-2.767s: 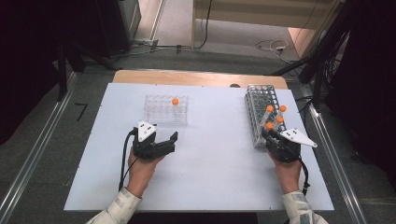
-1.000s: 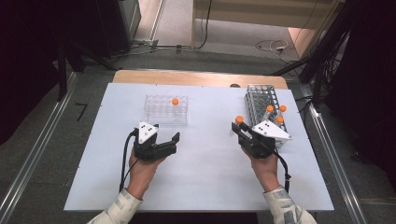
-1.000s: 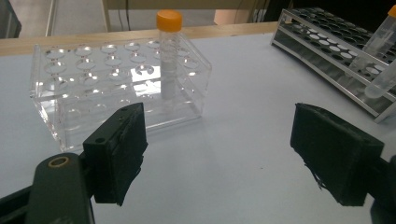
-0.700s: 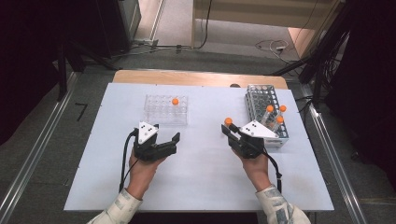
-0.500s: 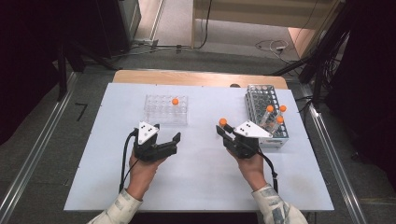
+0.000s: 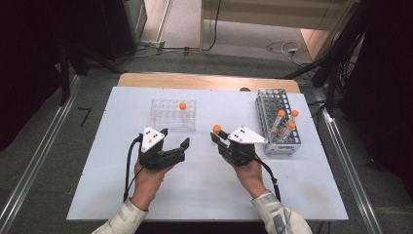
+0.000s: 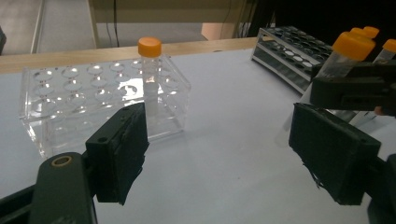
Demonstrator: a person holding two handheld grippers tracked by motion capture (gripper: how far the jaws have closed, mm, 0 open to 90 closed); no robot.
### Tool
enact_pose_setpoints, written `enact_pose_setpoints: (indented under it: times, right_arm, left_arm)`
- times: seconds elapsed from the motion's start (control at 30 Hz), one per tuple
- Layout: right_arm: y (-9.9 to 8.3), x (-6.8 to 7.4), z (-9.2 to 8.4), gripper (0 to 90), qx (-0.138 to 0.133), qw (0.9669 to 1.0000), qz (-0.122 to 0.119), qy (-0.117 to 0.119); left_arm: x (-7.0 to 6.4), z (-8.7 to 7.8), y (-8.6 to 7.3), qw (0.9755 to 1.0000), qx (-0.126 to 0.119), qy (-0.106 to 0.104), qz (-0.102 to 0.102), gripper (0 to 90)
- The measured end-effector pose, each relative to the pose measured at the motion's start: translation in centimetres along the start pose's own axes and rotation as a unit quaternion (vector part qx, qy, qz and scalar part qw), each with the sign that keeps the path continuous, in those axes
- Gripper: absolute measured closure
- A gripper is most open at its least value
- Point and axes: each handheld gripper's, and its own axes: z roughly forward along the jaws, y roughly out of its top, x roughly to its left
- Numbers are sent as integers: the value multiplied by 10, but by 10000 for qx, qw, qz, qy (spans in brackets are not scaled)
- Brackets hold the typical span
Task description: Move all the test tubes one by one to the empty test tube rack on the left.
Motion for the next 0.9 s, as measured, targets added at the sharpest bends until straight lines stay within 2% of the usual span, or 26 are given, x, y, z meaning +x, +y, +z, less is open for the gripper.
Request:
enact_pose_setpoints:
  times: [0.13,0.33,0.53,0.57,0.9]
  right_arm:
    - [1,9,6,722,31,9999,-58,120]
    - [1,28,18,722,131,9991,-236,334]
    - [1,44,27,722,190,9979,-306,539]
    - [2,48,29,722,174,9975,-309,612]
    - [2,58,31,722,207,9961,-333,785]
  left_arm:
    - [-4,-4,3,9999,-84,-122,10,208]
    - [-12,-9,7,9988,-150,-452,82,265]
    - [-15,-9,6,9975,-113,-664,212,383]
    - [-15,-9,6,9972,-98,-704,240,435]
    - [-16,-6,3,9967,-21,-689,418,578]
